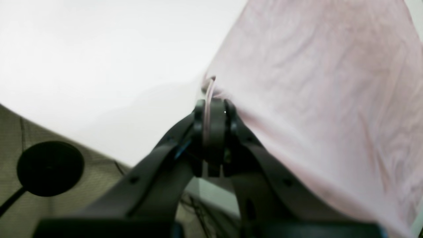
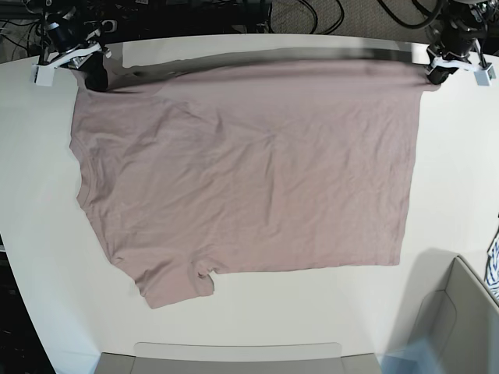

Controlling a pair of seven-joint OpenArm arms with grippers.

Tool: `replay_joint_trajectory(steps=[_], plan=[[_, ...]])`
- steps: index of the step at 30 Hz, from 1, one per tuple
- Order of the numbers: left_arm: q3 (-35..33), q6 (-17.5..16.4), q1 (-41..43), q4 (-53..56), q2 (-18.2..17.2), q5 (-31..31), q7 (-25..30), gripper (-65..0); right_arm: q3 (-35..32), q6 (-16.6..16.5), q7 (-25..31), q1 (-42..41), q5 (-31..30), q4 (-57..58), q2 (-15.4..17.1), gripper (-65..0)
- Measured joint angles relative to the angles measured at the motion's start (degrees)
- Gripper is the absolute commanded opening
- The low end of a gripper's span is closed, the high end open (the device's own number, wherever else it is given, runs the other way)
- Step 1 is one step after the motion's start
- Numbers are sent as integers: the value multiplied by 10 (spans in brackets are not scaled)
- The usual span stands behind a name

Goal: Fold the T-shirt properly
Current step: 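Drag the shoulder edge across the shirt toward the hem with both grippers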

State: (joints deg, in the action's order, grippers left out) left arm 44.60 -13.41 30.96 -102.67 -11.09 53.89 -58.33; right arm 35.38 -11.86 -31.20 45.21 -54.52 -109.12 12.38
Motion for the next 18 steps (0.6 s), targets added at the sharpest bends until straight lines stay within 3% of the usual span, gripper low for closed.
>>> replay_joint_trajectory(steps=[3, 9, 13, 18], plan=[[-1, 45, -26, 1, -1, 2, 2, -650, -1, -3, -40, -36, 44, 0, -4, -650], [-34, 71, -60, 1, -10, -1, 0, -650, -2, -4, -89, -104, 115, 0, -15, -650], [-74, 131, -96, 1, -21, 1, 5, -650, -2, -2, -138, -157, 146, 1, -14, -650], [-104, 166, -134, 3, -26, 0, 5, -650, -3, -4, -177, -214, 207, 1, -14, -650]])
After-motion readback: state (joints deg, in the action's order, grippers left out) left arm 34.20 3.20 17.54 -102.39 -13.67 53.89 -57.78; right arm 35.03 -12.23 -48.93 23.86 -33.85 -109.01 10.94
